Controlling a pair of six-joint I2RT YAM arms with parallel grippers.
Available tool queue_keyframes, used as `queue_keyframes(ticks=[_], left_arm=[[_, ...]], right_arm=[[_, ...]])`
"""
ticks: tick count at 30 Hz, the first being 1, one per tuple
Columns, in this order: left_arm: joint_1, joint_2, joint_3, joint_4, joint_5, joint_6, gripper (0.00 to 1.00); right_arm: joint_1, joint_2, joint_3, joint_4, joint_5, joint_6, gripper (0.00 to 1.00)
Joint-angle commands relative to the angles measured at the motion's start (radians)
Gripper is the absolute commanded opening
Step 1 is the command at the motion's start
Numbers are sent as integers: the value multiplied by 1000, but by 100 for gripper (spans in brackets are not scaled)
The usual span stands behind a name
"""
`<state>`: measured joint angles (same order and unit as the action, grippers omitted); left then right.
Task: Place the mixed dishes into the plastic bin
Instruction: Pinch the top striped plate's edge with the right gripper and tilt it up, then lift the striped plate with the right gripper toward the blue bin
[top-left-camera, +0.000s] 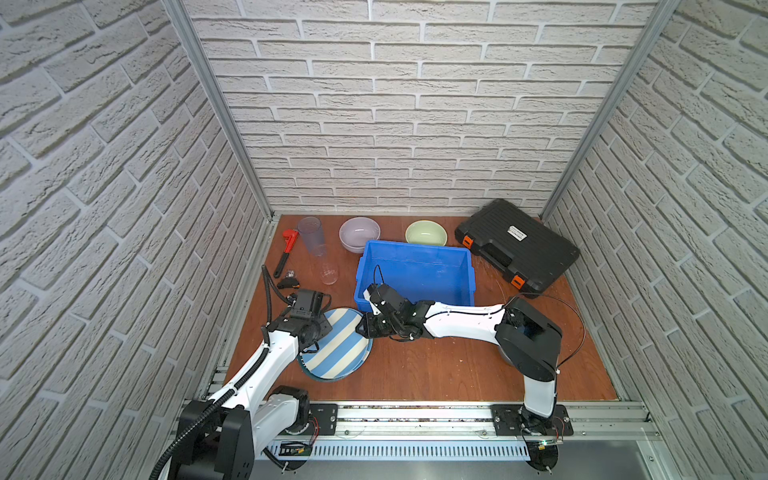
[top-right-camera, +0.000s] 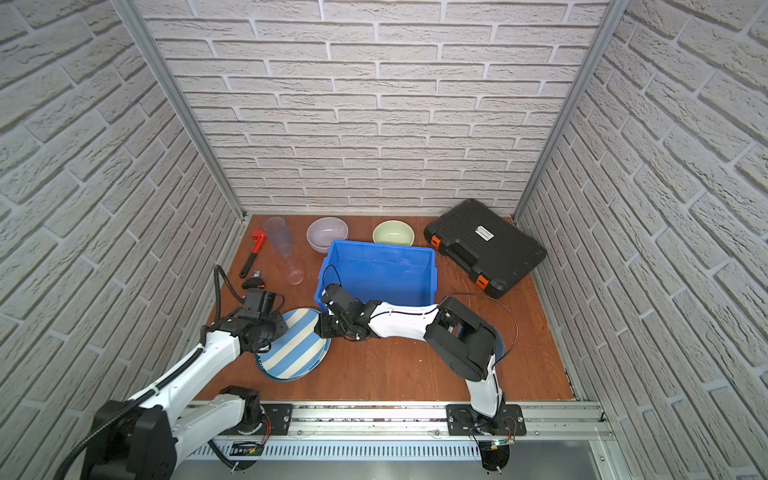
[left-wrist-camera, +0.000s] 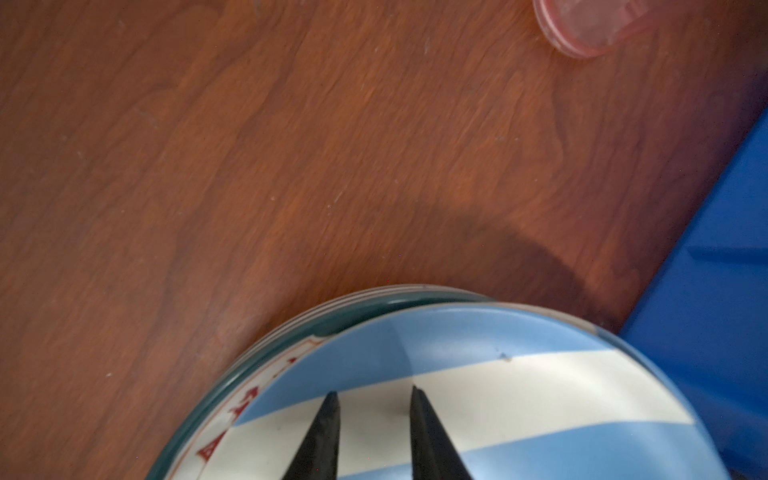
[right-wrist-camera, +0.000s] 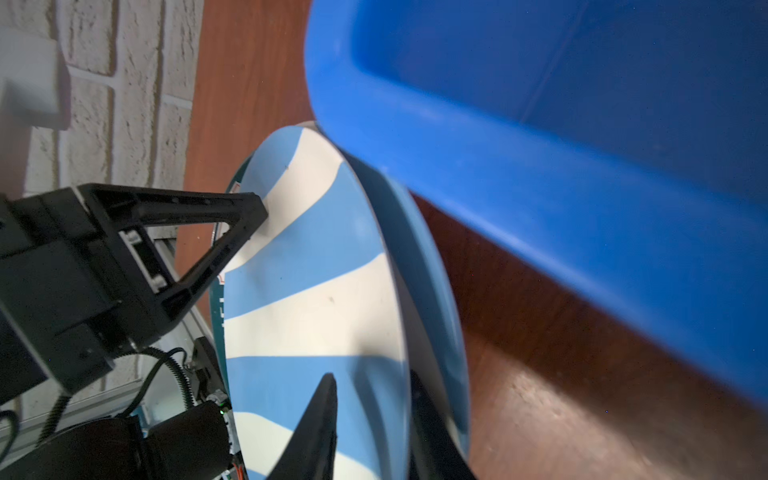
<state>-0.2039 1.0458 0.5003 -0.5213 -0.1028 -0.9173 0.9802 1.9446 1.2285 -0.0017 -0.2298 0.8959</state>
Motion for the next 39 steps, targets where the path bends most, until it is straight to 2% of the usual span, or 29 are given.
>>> queue_keyframes(ticks=[1,8,11,16,21,25,30,39], left_arm=[[-8,44,-95,-86,118,-14,30],[-9,15,-78,-114,119,-15,30],[-8,-14,-44,-151,113,-16,31],[-4,-53,60,-243,74,4,41],[16,-58,174,-327,52,45,46],[32,-56,239,-358,52,65,50],[52,-47,295,-371,48,97,61],[129,-24,302,-343,71,142,62]], right_arm=[[25,54,-31,101,-100,41,24],[19,40,-45,91,-83,30,11],[18,-13,-42,52,-64,3,7],[14,-66,-25,-23,-48,-61,6],[-1,-120,7,-90,-52,-123,6],[-22,-154,34,-142,-55,-160,6],[-55,-209,49,-200,-52,-190,6],[-140,-320,82,-270,-94,-228,6]])
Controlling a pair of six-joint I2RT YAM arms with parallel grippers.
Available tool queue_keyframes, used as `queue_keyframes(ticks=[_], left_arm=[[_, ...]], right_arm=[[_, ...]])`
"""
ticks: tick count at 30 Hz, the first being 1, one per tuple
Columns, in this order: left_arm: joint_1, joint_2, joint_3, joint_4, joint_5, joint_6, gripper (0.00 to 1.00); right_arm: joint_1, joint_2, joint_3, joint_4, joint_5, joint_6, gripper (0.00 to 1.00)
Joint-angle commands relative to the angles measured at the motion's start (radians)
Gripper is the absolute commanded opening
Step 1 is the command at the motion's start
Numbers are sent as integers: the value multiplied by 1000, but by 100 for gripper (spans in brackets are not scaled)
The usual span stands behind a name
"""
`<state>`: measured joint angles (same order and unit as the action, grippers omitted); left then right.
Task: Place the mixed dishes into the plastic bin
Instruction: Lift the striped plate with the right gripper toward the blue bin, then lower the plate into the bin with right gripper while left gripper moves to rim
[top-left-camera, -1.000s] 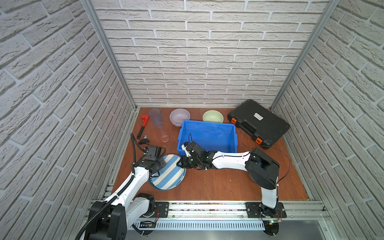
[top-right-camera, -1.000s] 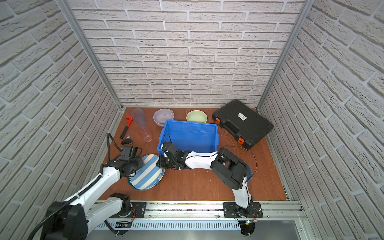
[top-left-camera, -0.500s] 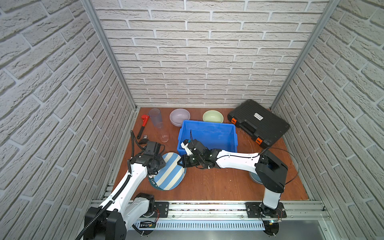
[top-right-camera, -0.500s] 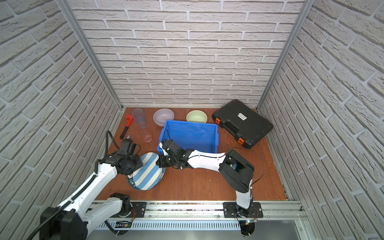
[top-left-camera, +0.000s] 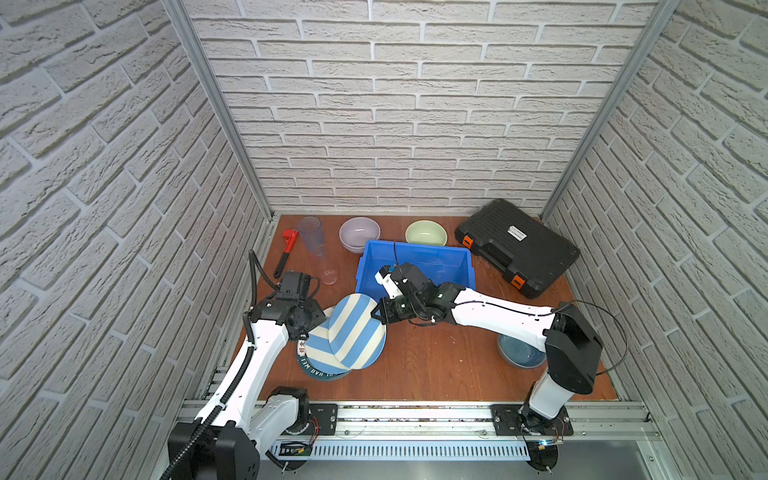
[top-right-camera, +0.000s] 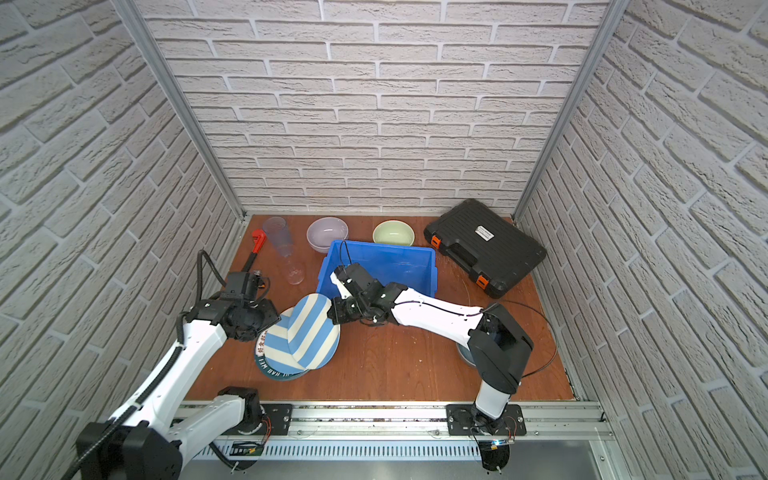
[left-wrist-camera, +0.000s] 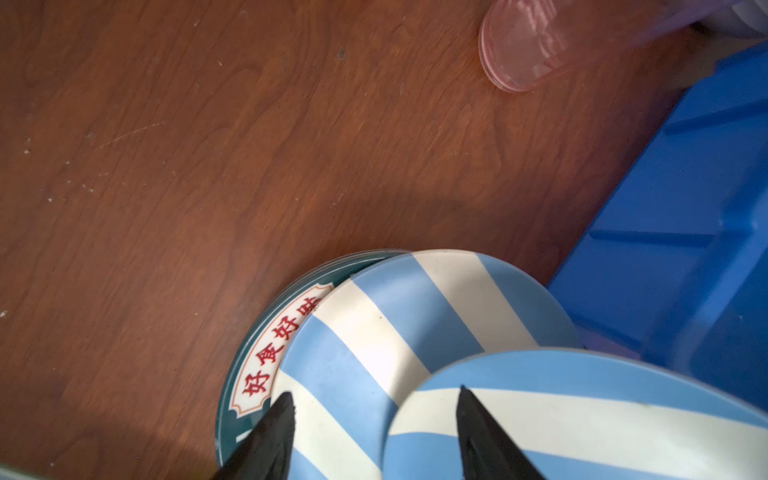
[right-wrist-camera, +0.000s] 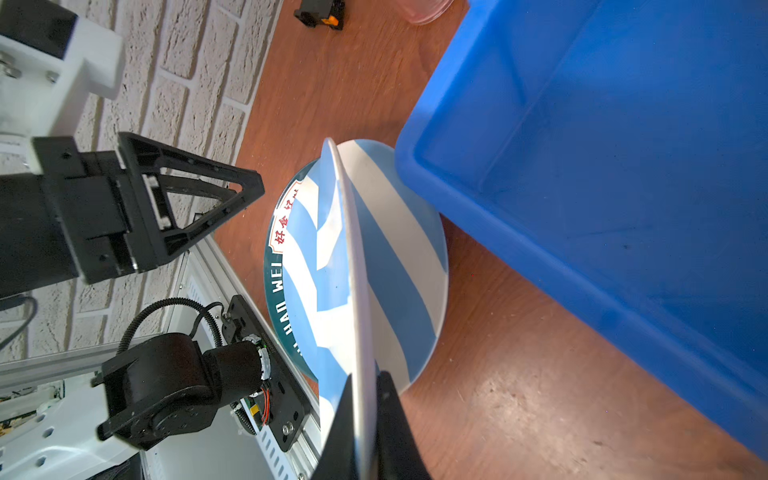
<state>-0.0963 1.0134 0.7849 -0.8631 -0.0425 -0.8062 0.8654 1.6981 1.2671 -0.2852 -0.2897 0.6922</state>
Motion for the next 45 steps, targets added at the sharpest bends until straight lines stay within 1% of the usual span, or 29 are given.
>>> queue_keyframes(ticks=[1,4,6,12,15,20,23,28,32,34,37,42,45], left_arm=[[27,9,19,6,15,35,62],[38,26,22,43,39,52,63],[43,50,32,88,80,71,63],[42,183,127,202,196,146,57],[32,246,179,242,240,176,54],[-17,346,267,267,248,241,50],[-60,412,322,250,241,297,47],[-106,500,378,269,259,332,45],[-128,559,414,277,293,364,40],[-142,589,430,273,319,391,39],[-162,623,445,253,319,414,38],[-176,656,445,238,315,421,33],[-184,660,443,236,318,423,31]], right_arm=[[-35,-84,44,14,-41,-21,6],[-73,-121,48,-2,-38,-26,6],[-102,-147,51,-25,-17,-40,6],[-206,-226,33,-83,105,-86,6],[-266,-258,20,-97,123,-85,6],[-350,-284,3,-124,152,-78,6],[-387,-287,-12,-129,185,-73,6],[-429,-268,-42,-106,214,-68,6],[-446,-233,-64,-56,218,-49,6],[-448,-211,-65,-39,205,-40,6],[-450,-169,-64,-18,187,-31,6],[-450,-98,-76,46,137,10,6],[-450,-60,-84,83,129,31,6]])
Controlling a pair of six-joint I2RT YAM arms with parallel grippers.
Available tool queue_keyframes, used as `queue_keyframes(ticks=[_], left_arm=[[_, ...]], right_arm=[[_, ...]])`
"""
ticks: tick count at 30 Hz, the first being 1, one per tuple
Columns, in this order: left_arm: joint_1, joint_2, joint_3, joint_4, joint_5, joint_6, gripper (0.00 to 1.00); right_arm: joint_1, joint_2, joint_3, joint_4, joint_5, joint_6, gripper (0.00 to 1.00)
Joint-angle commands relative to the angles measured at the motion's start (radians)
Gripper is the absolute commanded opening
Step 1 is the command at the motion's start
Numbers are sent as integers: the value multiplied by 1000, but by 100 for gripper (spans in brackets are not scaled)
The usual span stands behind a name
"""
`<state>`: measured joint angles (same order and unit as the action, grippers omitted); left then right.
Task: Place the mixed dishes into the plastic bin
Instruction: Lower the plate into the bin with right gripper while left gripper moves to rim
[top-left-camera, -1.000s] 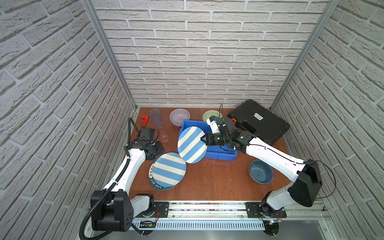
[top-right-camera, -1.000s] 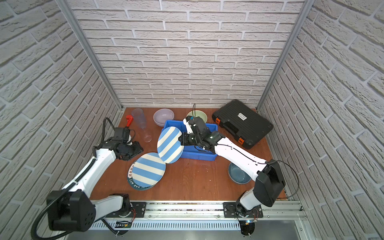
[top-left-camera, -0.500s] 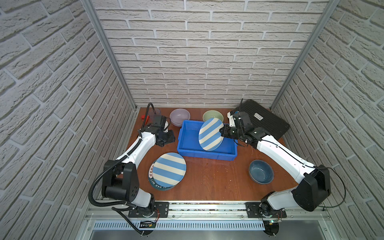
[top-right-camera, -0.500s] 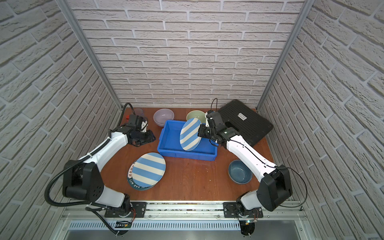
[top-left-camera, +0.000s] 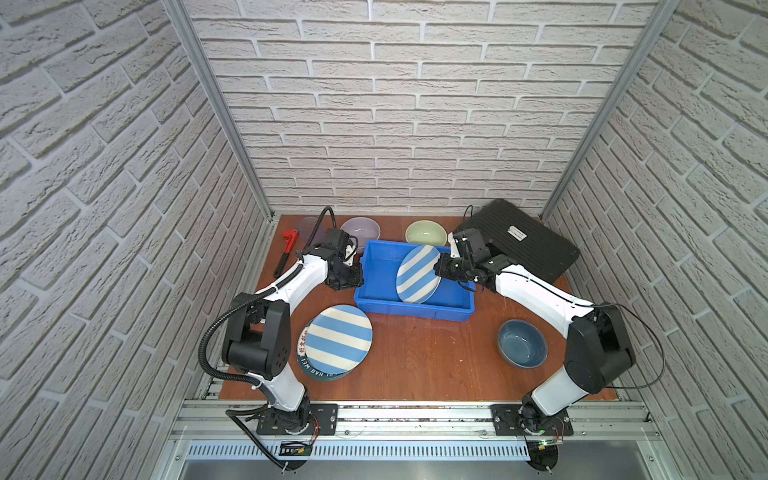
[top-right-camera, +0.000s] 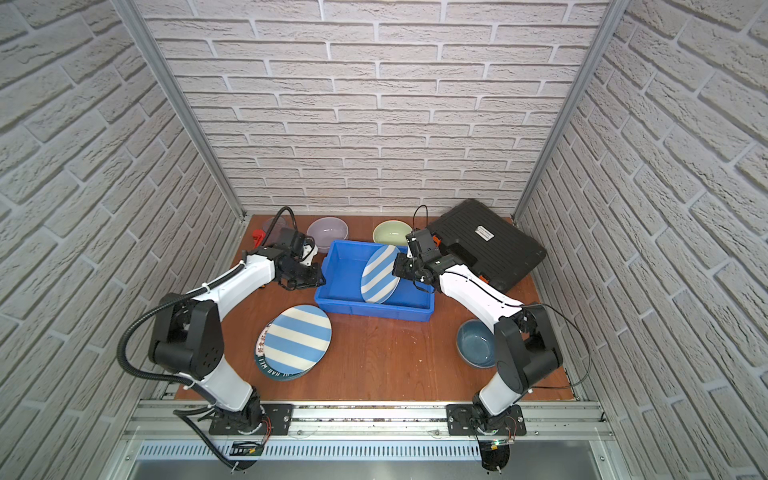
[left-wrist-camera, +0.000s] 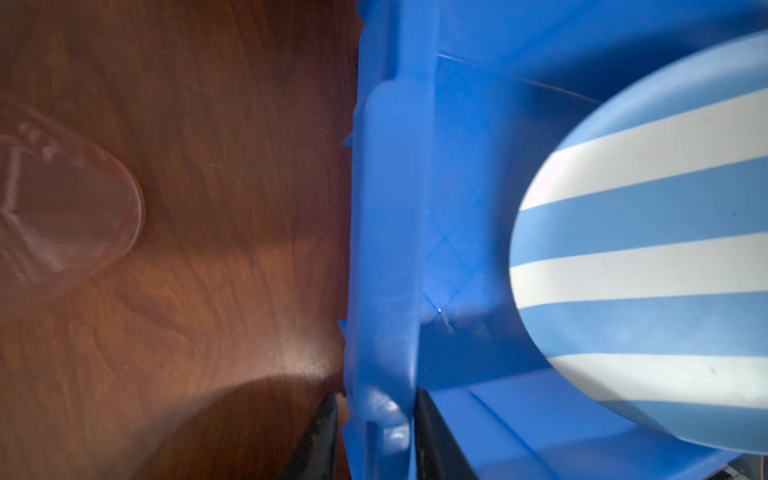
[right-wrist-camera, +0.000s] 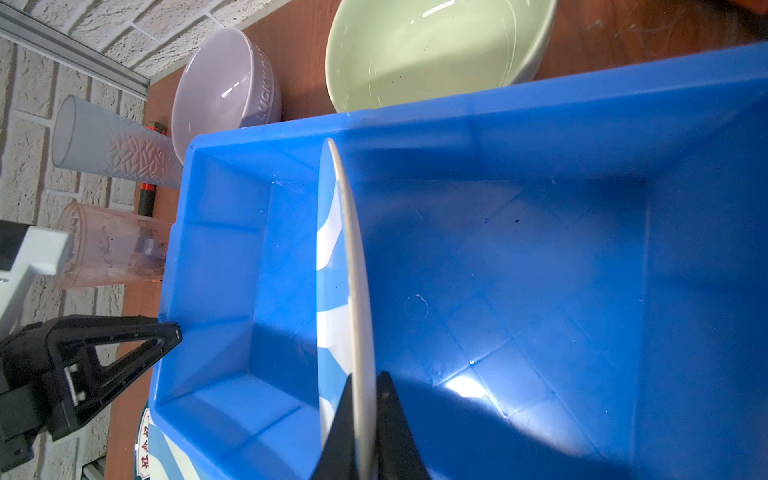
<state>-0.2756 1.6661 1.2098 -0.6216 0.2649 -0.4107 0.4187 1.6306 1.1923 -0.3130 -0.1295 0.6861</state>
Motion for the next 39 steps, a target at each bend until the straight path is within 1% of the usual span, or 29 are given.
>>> queue_keyframes(ticks=[1,15,22,27,32,36,39], left_arm=[[-8,9,19,-8,11,29,30],[-37,26,26,-38,-7,25,17],[-43,30,25,-31,-11,9,15],[-46,34,25,-27,-18,-5,14],[-47,31,22,-20,-19,-20,14],[-47,26,22,-25,-28,-21,14],[-47,25,19,-22,-27,-23,14]], right_arm=[[-2,20,-10,121,-33,42,6],[53,170,5,187,-70,85,7],[72,227,-5,220,-69,105,11],[92,292,19,221,-84,101,12],[106,323,31,209,-77,96,19],[117,329,52,135,-33,60,29],[118,328,53,110,-15,43,31]])
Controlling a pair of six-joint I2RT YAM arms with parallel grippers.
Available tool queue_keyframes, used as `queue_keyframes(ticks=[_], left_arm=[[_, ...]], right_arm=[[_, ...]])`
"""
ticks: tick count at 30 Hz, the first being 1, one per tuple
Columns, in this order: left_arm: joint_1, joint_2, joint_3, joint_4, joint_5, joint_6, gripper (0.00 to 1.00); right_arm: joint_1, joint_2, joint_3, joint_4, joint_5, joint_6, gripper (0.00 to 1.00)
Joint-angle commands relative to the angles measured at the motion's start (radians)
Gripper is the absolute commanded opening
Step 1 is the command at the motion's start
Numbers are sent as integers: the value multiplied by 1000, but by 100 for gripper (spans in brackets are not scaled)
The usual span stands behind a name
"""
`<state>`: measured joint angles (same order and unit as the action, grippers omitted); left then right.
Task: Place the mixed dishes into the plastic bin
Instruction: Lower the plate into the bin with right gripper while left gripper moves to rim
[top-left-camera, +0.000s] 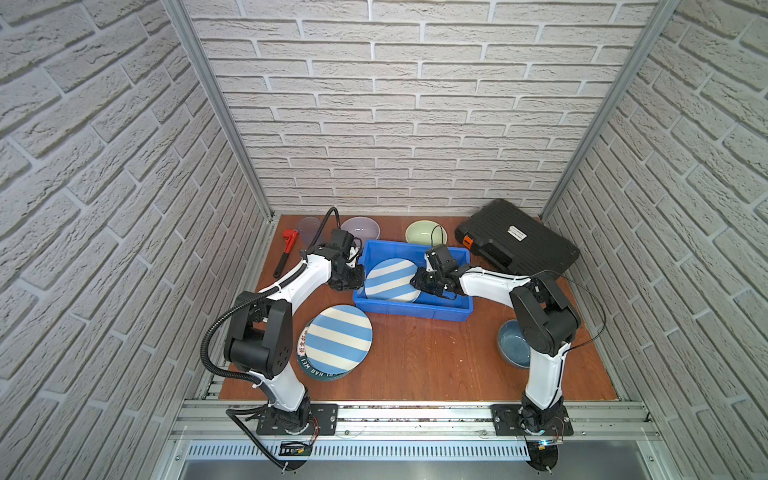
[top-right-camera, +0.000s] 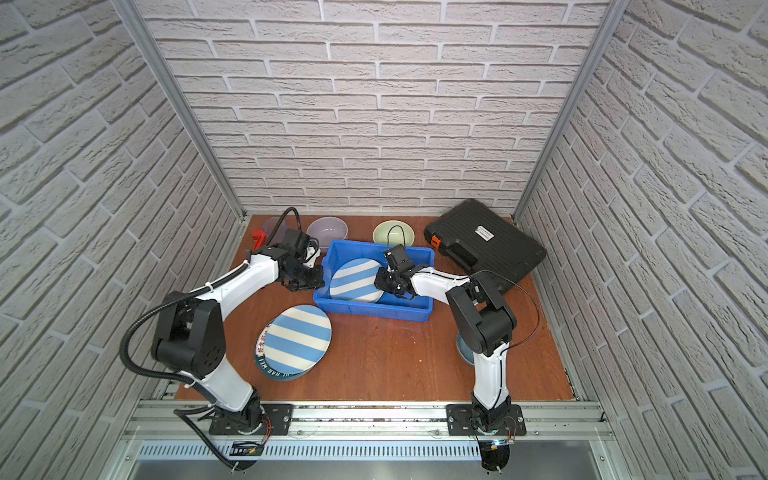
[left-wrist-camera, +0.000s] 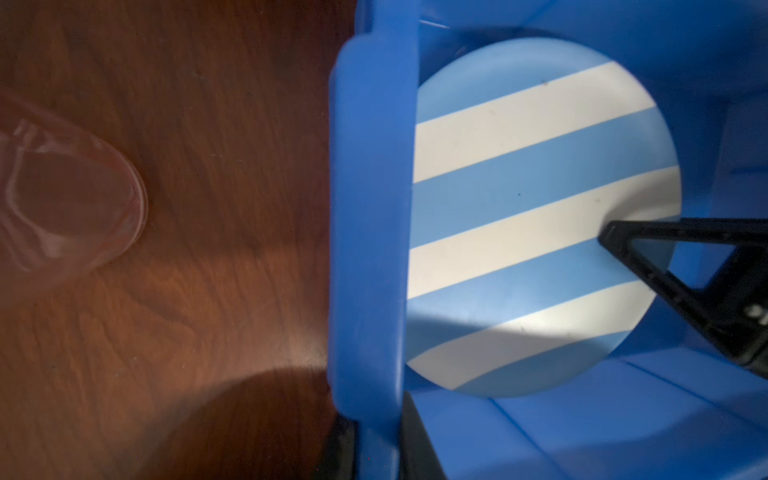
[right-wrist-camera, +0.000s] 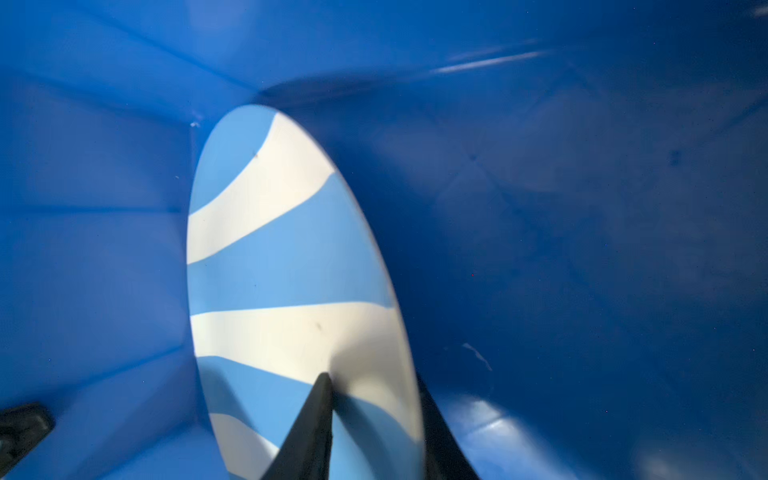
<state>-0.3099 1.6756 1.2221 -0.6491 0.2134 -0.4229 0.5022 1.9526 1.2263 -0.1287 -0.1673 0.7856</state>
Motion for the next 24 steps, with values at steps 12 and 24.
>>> queue_keyframes(ticks=[12,24], left_arm=[[-13,15,11,15,32,-22,14],[-13,21,36,-5,22,-10,14]], right_arm=[[41,6,39,-134,66,-88,40],[45,-28,55,-198,126,-125,52]])
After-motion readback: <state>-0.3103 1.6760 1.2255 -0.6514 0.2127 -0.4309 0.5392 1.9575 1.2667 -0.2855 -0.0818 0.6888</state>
